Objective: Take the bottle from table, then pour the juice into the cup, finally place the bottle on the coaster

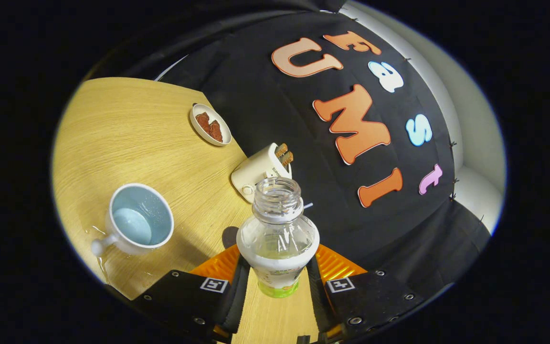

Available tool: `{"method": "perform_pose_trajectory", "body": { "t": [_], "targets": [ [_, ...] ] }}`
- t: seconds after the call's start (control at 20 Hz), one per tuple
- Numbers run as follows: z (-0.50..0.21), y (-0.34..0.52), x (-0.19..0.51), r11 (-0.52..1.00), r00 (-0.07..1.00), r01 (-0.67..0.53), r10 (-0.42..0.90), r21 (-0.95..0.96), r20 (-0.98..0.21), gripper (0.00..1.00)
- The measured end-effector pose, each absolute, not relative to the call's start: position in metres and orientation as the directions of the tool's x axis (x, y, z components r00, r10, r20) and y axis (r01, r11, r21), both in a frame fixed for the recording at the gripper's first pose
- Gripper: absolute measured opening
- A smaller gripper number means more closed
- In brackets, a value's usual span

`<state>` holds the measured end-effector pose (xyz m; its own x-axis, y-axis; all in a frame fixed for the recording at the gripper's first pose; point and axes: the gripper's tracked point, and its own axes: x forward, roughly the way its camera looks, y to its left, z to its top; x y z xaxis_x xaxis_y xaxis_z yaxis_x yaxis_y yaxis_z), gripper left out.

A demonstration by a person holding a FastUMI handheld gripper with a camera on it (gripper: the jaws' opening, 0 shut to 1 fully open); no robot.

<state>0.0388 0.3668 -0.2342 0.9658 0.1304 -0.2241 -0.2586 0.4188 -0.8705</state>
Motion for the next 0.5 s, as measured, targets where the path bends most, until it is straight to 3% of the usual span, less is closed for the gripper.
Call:
{"method": "perform_pose_trajectory", "body": {
  "t": [0.5],
  "targets": [
    [-0.239, 0.371, 0.039, 0.248, 0.981, -0.147, 0.159, -0.958, -0.109, 0.6]
  ]
}}
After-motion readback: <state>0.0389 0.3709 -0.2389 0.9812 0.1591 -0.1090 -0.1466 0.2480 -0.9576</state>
